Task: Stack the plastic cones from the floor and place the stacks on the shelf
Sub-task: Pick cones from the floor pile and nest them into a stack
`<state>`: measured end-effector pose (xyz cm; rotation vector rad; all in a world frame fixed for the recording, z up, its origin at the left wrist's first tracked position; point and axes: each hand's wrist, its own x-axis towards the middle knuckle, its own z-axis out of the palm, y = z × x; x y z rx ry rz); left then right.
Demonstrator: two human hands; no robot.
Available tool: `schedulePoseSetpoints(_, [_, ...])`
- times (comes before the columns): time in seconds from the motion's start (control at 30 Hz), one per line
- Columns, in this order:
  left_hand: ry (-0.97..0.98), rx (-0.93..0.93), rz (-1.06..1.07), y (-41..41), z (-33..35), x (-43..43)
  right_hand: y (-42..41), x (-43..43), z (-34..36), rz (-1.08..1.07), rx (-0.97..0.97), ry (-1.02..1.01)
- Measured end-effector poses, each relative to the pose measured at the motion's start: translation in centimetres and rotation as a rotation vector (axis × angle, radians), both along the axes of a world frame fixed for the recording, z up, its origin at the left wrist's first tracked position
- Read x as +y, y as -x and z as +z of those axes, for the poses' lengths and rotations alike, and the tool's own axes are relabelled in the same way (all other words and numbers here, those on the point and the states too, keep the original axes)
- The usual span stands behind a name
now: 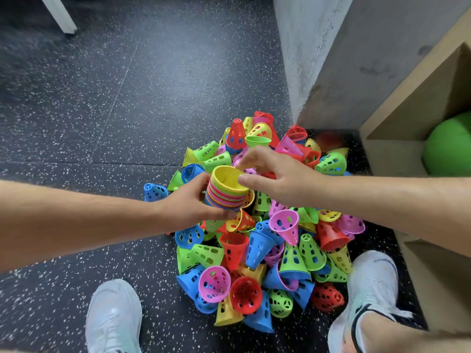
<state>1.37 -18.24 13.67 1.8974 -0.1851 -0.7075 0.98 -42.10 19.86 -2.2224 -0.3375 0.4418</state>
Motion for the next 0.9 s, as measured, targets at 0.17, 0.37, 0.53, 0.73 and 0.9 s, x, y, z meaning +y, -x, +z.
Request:
schedulePoseSetpoints(0.17, [-0.021,0.034,0.016,1.2,-0.3,1.7,-0.1,0.6,-0.8,0.002,-0.004,0.023])
schedulePoseSetpoints(0.37, [-0.03,0.06,0.03,2.6,-0.7,3.9,0.1,1.3,-1.9,0.172,-0.063,0.35])
schedulePoseSetpoints(0.53, [-0.039,0.104,-0.027,4.0,-1.5,3.0,0.7,-2.0,-2.3,0.47,-0.035,0.804])
schedulePoseSetpoints(0.73, [0.001,0.15,-0.159,3.9,-2.2,-1.1,4.1,-5.3,-6.1,0.553,-0.264,0.932])
schedulePoseSetpoints(0.9, [0.005,0.135,-0.186,3.6,-2.8,-4.5,5.0,-7.1,-8.7,0.524,-0.443,0.897])
